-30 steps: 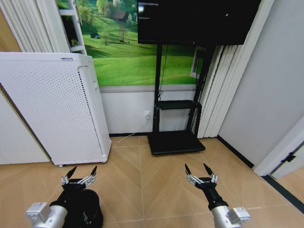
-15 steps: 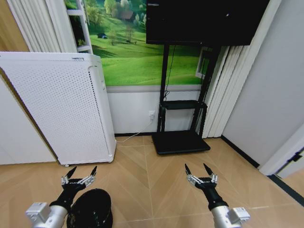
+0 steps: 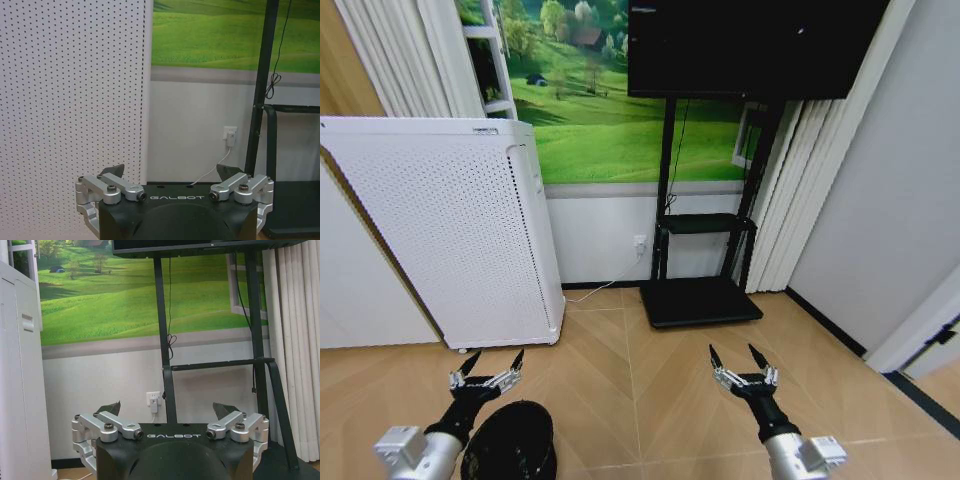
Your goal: Pick up the trash bin and place the garbage on the floor into it.
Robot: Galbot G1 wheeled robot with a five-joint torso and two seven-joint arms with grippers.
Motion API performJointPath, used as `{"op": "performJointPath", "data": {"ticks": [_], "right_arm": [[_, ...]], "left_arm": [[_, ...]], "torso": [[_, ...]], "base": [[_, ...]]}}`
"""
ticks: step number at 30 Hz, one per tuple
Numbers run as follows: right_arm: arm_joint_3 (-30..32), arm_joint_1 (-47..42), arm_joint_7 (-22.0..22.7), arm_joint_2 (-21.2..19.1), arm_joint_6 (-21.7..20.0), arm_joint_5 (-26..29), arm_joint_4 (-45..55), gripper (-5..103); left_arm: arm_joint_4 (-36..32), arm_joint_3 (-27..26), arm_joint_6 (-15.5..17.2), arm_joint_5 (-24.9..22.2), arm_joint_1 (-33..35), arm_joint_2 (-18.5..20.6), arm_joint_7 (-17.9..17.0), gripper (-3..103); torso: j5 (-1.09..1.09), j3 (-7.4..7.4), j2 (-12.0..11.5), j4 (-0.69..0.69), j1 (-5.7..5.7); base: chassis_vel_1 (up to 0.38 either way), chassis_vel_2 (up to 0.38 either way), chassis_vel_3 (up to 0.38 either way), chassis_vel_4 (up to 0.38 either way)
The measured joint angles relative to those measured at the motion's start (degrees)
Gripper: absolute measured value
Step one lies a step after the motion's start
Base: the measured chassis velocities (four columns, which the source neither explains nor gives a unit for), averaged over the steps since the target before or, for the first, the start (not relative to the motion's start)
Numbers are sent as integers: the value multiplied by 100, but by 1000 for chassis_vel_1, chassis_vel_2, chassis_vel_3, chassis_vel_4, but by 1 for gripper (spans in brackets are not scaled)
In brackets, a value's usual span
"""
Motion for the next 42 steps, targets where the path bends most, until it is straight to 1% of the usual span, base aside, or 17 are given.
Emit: {"op": "performJointPath", "data": {"ticks": [16,20,22,27,29,33,35,38,40,42], "right_arm": [[0,0,0,0,0,0,0,100],[0,0,0,0,0,0,0,100],[0,0,0,0,0,0,0,100],[0,0,0,0,0,0,0,100],[0,0,0,0,0,0,0,100],[0,0,0,0,0,0,0,100],[0,0,0,0,0,0,0,100],[0,0,0,0,0,0,0,100],[0,0,0,0,0,0,0,100],[0,0,0,0,0,0,0,100]], "left_arm": [[0,0,0,0,0,0,0,100],[0,0,0,0,0,0,0,100],[-1,0,0,0,0,0,0,100],[-1,0,0,0,0,0,0,100],[-1,0,0,0,0,0,0,100],[-1,0,0,0,0,0,0,100],[-1,0,0,0,0,0,0,100],[-1,0,0,0,0,0,0,100],[0,0,0,0,0,0,0,100],[-1,0,0,0,0,0,0,100]], "torso": [[1,295,414,1,121],[1,339,481,0,142],[1,393,556,0,164],[1,451,639,0,190],[1,502,715,0,214],[1,545,784,0,240],[1,592,855,0,264],[1,610,887,0,278],[1,658,967,0,310],[1,679,1000,0,322]], "base": [[0,0,0,0],[0,0,0,0],[0,0,0,0],[0,0,0,0],[0,0,0,0],[0,0,0,0],[0,0,0,0],[0,0,0,0],[0,0,0,0],[0,0,0,0]]}}
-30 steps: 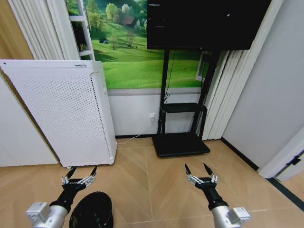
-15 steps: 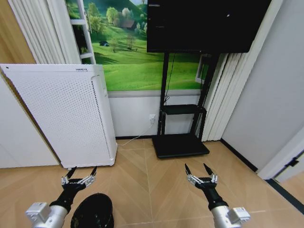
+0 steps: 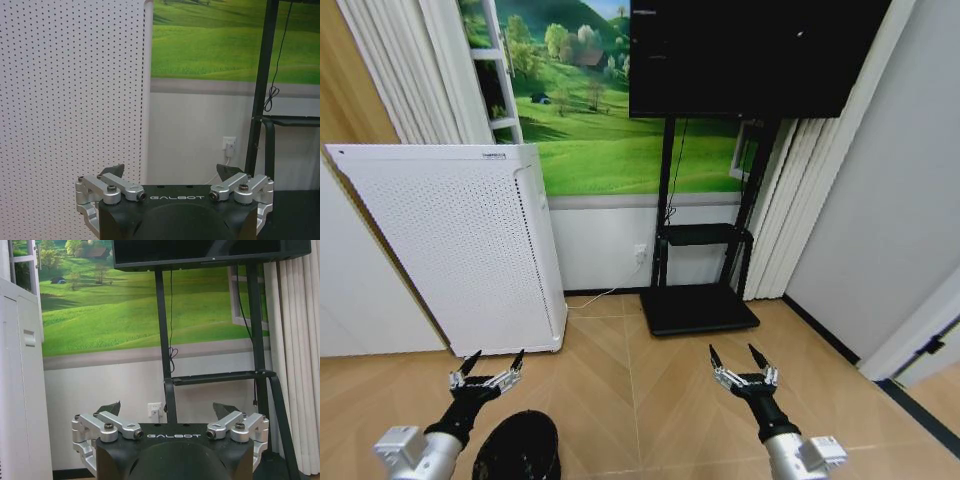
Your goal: Pick up the trash bin and place the garbage on the floor into it.
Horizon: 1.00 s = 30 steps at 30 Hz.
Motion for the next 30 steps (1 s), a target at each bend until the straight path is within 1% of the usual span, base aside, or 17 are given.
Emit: {"op": "performJointPath", "data": {"ticks": [6,9,16,18,22,25,30], "right_arm": [[0,0,0,0,0,0,0,100],[0,0,0,0,0,0,0,100],[0,0,0,0,0,0,0,100],[0,0,0,0,0,0,0,100],[0,0,0,0,0,0,0,100],[0,0,0,0,0,0,0,100],[0,0,0,0,0,0,0,100]], "left_arm": [[0,0,0,0,0,0,1,100],[0,0,0,0,0,0,0,100],[0,0,0,0,0,0,0,100],[0,0,0,0,0,0,1,100],[0,0,0,0,0,0,0,100],[0,0,0,0,0,0,0,100],[0,0,0,0,0,0,1,100]], "torso": [[0,76,118,0,41],[0,143,223,0,81],[0,241,365,0,124],[0,291,442,0,152],[0,327,498,0,172],[0,393,607,0,215],[0,451,706,0,254]], "base": [[0,0,0,0],[0,0,0,0],[0,0,0,0],[0,0,0,0],[0,0,0,0],[0,0,0,0],[0,0,0,0]]}}
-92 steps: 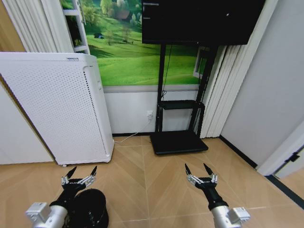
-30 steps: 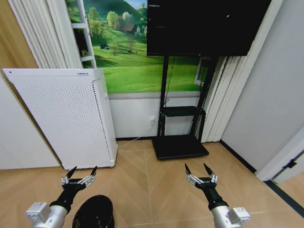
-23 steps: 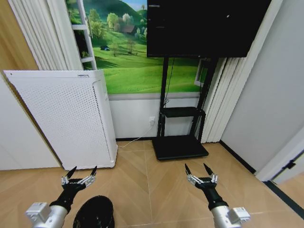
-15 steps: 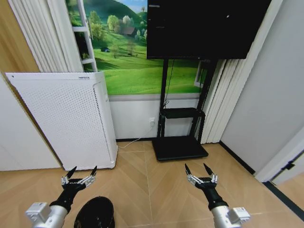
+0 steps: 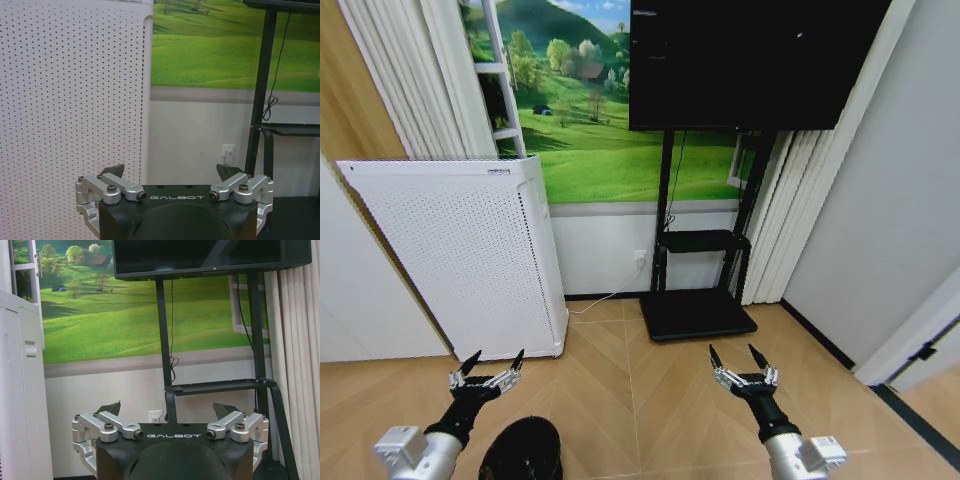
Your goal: Pick up the trash bin and place the garbage on the floor into it.
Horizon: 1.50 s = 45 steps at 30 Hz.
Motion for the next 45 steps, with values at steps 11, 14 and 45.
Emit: {"op": "performJointPath", "data": {"ticks": [11,14,45], "right_arm": [[0,0,0,0,0,0,0,100],[0,0,0,0,0,0,0,100],[0,0,0,0,0,0,-1,100]], "left_arm": [[0,0,0,0,0,0,0,100],[0,0,0,0,0,0,0,100],[0,0,0,0,0,0,0,100]], "torso": [[0,142,236,0,94],[0,194,320,0,127],[0,650,1090,0,441]], "base": [[0,0,0,0],[0,0,0,0],[0,0,0,0]]}}
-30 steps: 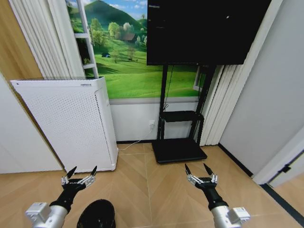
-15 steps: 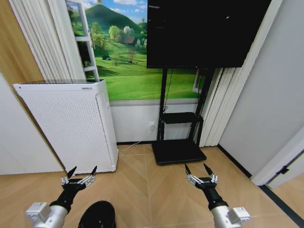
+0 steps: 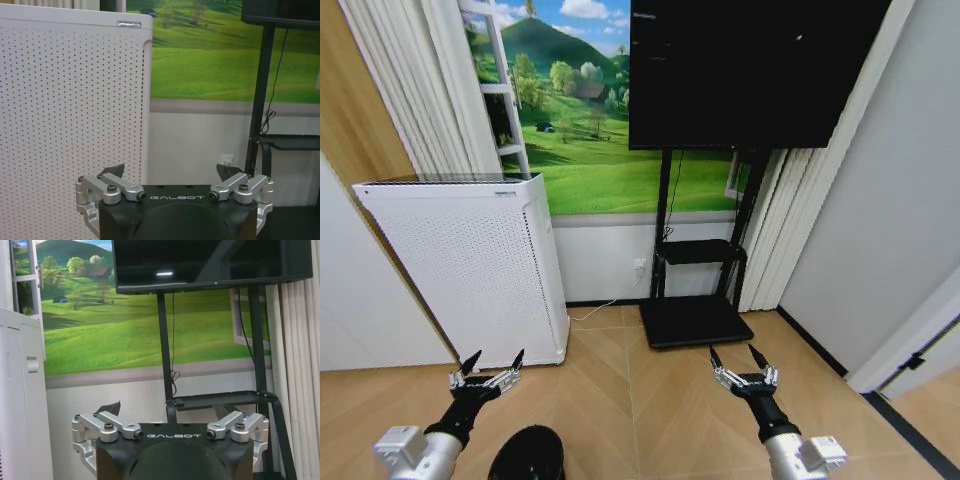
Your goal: Pick up the trash bin and place the garbage on the floor into it.
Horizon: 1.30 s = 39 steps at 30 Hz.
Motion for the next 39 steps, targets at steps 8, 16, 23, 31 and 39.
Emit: {"op": "performJointPath", "data": {"ticks": [8,16,23,31,39], "right_arm": [[0,0,0,0,0,0,0,100],[0,0,0,0,0,0,0,100],[0,0,0,0,0,0,0,100],[0,0,0,0,0,0,0,100],[0,-1,0,0,0,0,0,100]], "left_arm": [[0,0,0,0,0,0,0,100],[0,0,0,0,0,0,0,100],[0,0,0,0,0,0,0,100],[0,0,0,0,0,0,0,100],[0,0,0,0,0,0,0,100]], "torso": [[0,122,210,0,89],[0,236,405,0,170],[0,331,571,0,241],[0,442,769,0,328],[0,558,973,0,415]], "base": [[0,0,0,0],[0,0,0,0],[0,0,0,0],[0,0,0,0],[0,0,0,0]]}}
